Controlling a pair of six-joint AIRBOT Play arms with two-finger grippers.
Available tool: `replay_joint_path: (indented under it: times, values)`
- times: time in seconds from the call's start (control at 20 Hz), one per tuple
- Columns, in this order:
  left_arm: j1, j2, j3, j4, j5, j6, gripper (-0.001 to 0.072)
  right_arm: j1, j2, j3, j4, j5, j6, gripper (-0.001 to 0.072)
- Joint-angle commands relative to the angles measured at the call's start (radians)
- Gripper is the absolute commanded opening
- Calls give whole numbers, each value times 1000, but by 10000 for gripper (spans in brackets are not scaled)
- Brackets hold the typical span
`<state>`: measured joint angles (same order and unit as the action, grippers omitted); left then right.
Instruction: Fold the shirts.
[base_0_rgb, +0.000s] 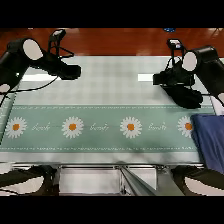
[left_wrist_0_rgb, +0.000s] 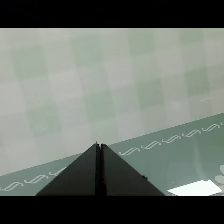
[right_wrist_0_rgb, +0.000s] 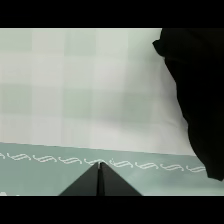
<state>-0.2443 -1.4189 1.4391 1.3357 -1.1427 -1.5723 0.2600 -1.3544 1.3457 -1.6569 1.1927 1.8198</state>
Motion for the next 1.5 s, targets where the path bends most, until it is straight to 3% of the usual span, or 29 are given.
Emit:
replay_joint_path:
  times: [0.0, 0.8, 1.0, 1.05, 1.1, 1.15, 1.25, 1.35, 1.45]
  values:
    - [0, -1, 0, 0, 0, 0, 21, 1, 1, 1, 0, 0, 0, 31]
    - [0, -1, 0, 0, 1, 0, 22, 1, 1, 1, 0, -6, 1, 31]
    - [0, -10, -1, 1, 43, 0, 26, 0, -3, 0, -73, -199, -3, 40]
    - [0, -20, -1, 2, 51, 0, 107, 1, -11, 0, -156, -261, 0, 195]
    - [2, -32, -1, 7, 50, -4, 394, 0, -20, 1, -267, -314, -2, 411]
    - [3, -43, 0, 27, 17, -23, 512, -7, -29, 1, -401, -352, 25, 417]
    - [21, -51, -5, 134, -94, -48, 510, -64, -49, 1, -570, -367, 144, 416]
    - [62, -20, -42, 158, -142, -8, 510, -180, -77, 1, -549, -368, 210, 415]
    - [99, 51, -93, 139, -124, -19, 510, -307, -125, 1, -422, -383, 212, 411]
